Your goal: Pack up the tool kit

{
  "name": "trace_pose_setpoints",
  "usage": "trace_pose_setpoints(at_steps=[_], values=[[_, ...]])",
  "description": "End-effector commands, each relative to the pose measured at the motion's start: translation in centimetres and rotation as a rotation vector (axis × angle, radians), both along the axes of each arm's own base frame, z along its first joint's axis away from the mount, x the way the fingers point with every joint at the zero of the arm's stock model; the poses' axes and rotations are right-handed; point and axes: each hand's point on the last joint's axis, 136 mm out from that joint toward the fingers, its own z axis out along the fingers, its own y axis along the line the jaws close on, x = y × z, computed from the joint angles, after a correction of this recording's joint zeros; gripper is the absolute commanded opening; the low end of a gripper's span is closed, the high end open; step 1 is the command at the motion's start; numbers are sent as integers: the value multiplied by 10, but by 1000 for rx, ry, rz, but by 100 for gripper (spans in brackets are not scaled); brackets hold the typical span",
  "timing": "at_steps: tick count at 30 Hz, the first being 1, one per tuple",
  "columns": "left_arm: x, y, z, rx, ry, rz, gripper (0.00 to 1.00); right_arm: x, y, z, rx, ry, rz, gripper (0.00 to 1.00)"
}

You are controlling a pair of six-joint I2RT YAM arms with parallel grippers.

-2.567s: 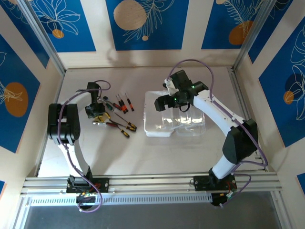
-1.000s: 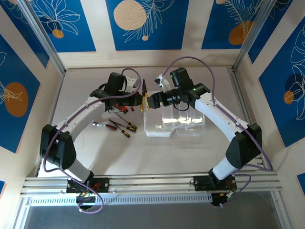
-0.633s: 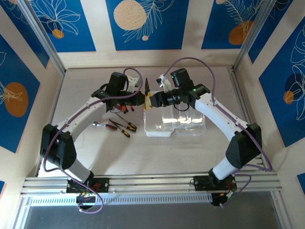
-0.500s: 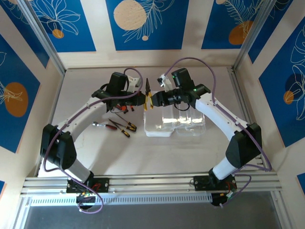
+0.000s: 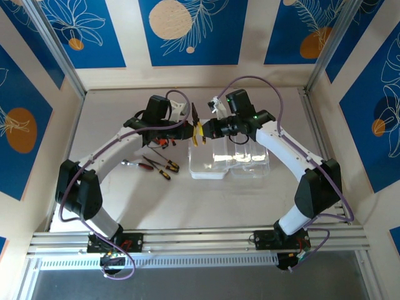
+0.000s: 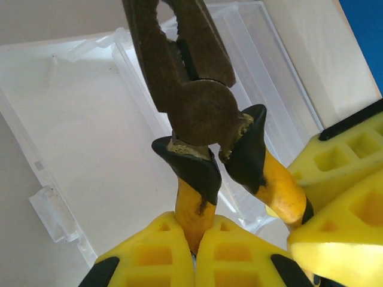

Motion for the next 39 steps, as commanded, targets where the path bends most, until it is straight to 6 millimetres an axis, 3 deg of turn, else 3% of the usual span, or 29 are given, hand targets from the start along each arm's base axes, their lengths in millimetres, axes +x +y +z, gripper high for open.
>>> trace_pose_setpoints(at_steps=[1,6,11,16,22,27,39], values=[[-7,-10,23,-42,-57,-69,16,-3,-5,-4,-20,-4,9,0],[-4,23,24,66,-105,-29,60,-11,-18,-6,-49,-2,-8,0],[4,83,20,167,-129,123,100,-19,-30,-10,-79,10,-30,0],[4,160,-15,319,-6,336,100,-23,-36,-24,-128,61,-50,0],[-8,219,-65,503,158,502,100,-14,-31,-45,-162,125,-76,0],[-14,236,-80,588,174,552,100,0,-16,-56,-178,131,-86,0],[-11,234,-86,571,180,545,100,21,-3,-90,-278,191,-161,0]])
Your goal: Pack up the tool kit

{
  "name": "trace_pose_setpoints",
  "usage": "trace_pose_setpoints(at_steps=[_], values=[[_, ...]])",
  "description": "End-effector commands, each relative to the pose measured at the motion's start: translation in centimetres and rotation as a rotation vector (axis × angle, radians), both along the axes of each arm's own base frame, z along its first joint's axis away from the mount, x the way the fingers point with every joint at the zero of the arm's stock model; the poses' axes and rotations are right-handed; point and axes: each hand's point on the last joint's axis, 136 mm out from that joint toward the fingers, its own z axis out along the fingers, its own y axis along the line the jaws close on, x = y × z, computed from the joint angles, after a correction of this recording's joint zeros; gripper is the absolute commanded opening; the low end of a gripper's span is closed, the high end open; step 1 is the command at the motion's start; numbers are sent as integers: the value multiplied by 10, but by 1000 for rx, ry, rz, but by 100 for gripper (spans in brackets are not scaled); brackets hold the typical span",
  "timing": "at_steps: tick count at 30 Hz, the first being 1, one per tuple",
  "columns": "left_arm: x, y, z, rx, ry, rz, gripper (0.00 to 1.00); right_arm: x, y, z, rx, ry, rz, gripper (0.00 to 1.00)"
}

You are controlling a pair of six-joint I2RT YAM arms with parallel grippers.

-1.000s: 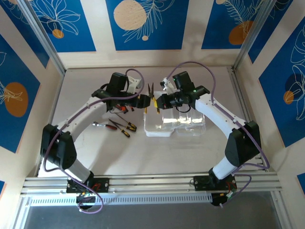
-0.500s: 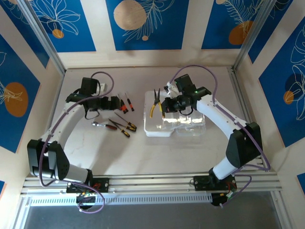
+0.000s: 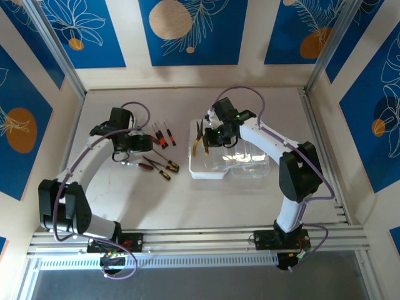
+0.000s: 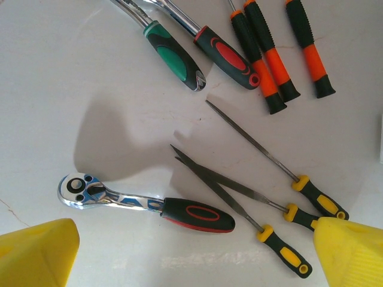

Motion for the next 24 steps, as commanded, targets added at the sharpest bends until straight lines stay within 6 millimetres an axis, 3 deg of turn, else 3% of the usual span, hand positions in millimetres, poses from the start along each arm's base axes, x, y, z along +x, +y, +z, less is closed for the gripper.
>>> trace_pose_setpoints(at_steps=[1,11,24], values=[[-2,4,-7,5,23,17,100,12,8,8,-3,-25,-41,0],[-1,1,-9,-9,25,11,100,16,17,-18,-68,16,-84,0],[-1,0,-10,-18,26,12,100,21,23,-35,-90,24,-124,12]])
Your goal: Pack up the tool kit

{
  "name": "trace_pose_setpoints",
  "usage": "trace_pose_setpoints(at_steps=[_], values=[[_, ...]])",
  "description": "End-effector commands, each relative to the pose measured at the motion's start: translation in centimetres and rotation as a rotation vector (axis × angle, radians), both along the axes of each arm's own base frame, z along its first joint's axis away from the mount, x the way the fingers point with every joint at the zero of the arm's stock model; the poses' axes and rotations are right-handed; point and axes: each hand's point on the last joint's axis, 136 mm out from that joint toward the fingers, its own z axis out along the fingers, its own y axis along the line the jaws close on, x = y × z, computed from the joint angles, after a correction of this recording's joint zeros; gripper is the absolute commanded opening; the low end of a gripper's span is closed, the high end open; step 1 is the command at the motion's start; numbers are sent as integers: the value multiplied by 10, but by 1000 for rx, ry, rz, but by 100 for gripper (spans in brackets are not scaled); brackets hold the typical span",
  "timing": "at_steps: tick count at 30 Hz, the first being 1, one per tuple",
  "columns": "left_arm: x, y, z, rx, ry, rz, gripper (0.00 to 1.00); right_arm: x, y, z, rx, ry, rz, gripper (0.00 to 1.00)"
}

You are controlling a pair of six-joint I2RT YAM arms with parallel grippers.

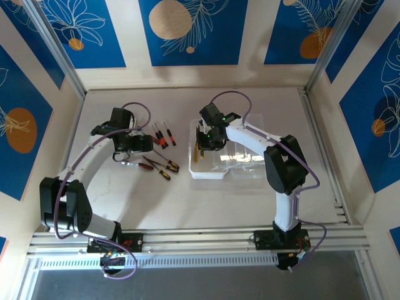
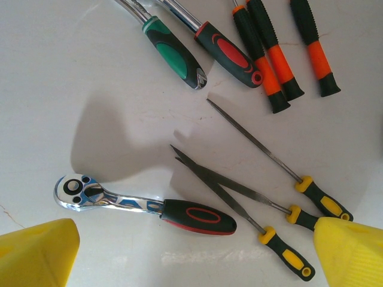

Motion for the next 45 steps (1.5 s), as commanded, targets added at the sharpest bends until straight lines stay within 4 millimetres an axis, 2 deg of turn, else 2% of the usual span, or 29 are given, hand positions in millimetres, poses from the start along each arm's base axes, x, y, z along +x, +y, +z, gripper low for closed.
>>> trace_pose_setpoints(at_steps=[1,17,23,25,26,29,31,35,37,45], values=[[-2,0,-4,-19,15,11,100,11,10,6,20,-27,-11,14],[-1,2,-6,-11,15,19,100,15,14,18,12,-53,-2,27],[1,2,-7,-12,20,19,100,13,12,36,9,-86,8,32],[2,3,-9,-8,24,23,100,11,11,47,10,-107,16,40],[3,4,-10,-1,27,25,100,10,10,53,10,-121,23,47],[6,11,-17,38,47,40,100,3,12,76,26,-170,63,78],[10,16,-23,65,61,57,97,-6,19,95,62,-222,125,99],[24,19,-35,74,87,73,85,-21,28,122,101,-303,210,99],[34,20,-40,81,96,82,81,-23,27,126,99,-318,223,99],[85,36,-64,87,115,139,65,-27,20,115,88,-296,234,99]])
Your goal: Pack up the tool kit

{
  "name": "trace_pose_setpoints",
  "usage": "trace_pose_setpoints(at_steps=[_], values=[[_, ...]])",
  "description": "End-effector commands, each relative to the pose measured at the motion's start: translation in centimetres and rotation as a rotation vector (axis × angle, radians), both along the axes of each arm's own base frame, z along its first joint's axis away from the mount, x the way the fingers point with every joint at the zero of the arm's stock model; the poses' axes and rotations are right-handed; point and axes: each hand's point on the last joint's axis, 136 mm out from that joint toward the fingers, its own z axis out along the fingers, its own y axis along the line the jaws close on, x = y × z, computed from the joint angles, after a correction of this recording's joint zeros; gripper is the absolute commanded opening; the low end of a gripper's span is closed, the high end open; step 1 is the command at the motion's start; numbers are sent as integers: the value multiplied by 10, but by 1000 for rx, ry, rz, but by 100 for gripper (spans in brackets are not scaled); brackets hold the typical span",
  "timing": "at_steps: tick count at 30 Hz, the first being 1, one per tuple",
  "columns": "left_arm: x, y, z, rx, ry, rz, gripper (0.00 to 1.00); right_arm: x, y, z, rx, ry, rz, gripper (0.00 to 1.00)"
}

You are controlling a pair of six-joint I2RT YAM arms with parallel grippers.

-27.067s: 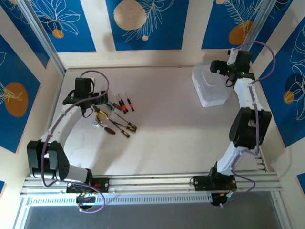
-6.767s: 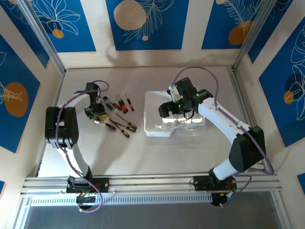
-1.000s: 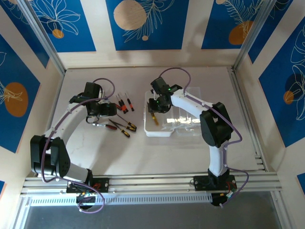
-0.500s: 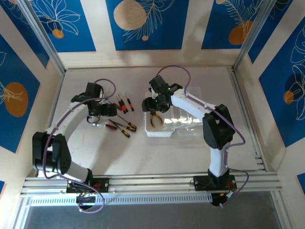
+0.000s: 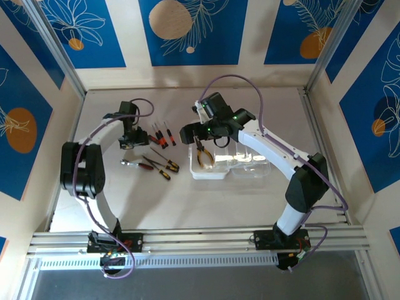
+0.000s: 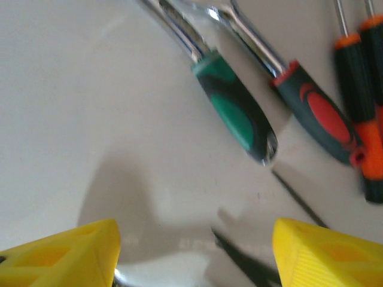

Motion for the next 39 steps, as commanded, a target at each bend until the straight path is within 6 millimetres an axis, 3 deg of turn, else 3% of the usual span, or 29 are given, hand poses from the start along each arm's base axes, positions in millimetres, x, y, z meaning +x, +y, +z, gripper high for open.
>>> trace_pose_setpoints(at_steps=[1,17,23,29,35,39], values=[[25,14,-1,17,-21,41,65,-6,-3,-11,-19,27,31,99],[83,52,-18,-1,-62,160,54,-3,-7,-21,-22,52,29,99],[108,38,-24,-106,-113,131,50,-3,-8,-24,-23,61,28,99],[112,40,-34,-104,-93,156,46,-3,-9,-28,-21,77,26,99],[109,49,-51,-52,-15,156,35,-2,-11,-29,-16,83,22,99],[106,52,-49,-26,8,145,31,-1,-12,-29,-13,84,21,99]])
